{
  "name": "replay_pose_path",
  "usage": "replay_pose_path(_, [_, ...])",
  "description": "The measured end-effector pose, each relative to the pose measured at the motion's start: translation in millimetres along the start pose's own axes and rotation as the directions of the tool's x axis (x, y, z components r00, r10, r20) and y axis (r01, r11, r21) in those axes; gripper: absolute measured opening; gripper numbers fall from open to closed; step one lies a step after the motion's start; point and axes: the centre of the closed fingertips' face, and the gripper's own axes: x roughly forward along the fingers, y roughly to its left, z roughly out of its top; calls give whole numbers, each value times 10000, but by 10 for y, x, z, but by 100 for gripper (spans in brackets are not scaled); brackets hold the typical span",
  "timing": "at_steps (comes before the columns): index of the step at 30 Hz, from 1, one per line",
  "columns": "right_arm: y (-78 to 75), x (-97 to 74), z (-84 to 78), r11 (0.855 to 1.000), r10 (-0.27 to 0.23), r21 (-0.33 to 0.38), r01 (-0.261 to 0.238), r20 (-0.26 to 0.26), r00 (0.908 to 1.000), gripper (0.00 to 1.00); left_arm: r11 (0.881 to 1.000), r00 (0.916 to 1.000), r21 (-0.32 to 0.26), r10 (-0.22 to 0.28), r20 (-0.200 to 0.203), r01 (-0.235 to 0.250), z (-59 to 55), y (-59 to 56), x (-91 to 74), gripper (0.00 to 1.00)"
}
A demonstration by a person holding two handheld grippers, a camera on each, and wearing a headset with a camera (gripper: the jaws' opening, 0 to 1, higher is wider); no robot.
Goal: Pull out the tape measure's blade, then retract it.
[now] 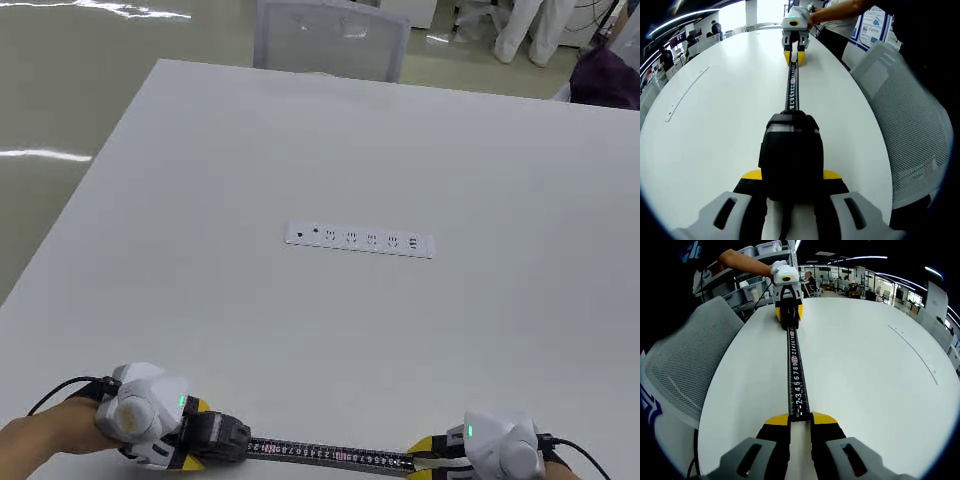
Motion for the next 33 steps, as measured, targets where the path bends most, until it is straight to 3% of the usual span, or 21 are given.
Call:
replay_pose_path(6, [3,-14,-2,10000,-43,-42,42,-139,9999,15,10000,10000,-42,25,-36,-25,-2,-1,1,33])
replay_pose_path(15, [0,10,26,9995,-299,37,300,-352,9989,31,9996,9995,-84,261,-152,-262,-4,33,0,37])
replay_pose_path(23, [-13,-60,48,9973,-685,237,696,-425,9967,42,9982,9983,-231,550,172,-546,106,64,-61,43])
replay_pose_path(33, [-27,-202,96,9854,-1397,930,1423,-343,9896,53,9915,9929,-691,1134,365,-1106,118,81,-212,49])
